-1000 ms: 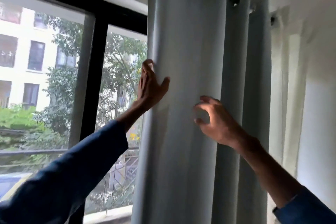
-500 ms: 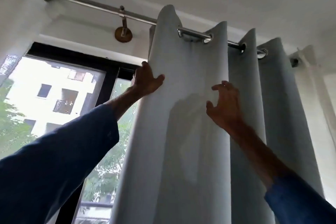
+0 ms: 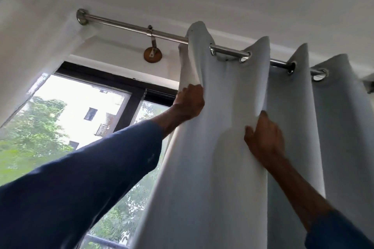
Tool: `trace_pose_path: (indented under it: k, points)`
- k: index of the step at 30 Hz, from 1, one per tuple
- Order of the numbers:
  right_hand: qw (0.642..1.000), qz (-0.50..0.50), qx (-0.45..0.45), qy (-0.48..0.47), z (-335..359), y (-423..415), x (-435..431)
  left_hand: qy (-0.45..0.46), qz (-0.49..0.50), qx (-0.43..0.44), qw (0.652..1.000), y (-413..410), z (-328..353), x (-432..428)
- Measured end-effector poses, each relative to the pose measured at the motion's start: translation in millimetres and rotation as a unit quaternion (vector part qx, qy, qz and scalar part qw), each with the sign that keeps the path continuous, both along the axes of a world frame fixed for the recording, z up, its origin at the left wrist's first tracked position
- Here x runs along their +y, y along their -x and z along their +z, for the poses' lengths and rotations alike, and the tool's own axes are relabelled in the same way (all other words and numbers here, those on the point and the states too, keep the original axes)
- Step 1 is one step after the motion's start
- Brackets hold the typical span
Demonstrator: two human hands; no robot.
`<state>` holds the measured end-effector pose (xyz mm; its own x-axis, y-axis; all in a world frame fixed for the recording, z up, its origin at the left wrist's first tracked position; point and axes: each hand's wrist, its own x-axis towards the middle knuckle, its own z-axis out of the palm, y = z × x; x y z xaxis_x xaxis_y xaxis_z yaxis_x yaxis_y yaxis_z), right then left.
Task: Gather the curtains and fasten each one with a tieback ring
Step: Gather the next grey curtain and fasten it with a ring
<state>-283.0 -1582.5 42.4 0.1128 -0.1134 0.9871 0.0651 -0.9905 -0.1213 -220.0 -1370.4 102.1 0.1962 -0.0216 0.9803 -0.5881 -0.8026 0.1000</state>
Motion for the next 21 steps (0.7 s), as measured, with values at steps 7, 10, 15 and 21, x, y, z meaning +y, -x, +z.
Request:
trace_pose_path:
  k: [7,10,15,21]
  points:
    - [0.998,0.02,-0.059,0.016,-0.5,5.5,-5.7,-0.025,0.026,0.001,0.999,1.4,5.7,-29.2]
    - [0.995,0.012,-0.087,0.04,3.6,4.2,-1.7,-0.021,0.018,-0.022,0.999,-11.8,1.7,-13.9]
    - [0.996,-0.018,-0.072,0.058,6.9,-15.2,40.7,-0.004,0.021,-0.057,0.998,-38.5,-13.7,25.0]
    - [0.997,-0.015,-0.032,0.069,14.9,-41.0,114.5,-0.036,-0.009,-0.108,0.993,-40.2,-19.9,73.0]
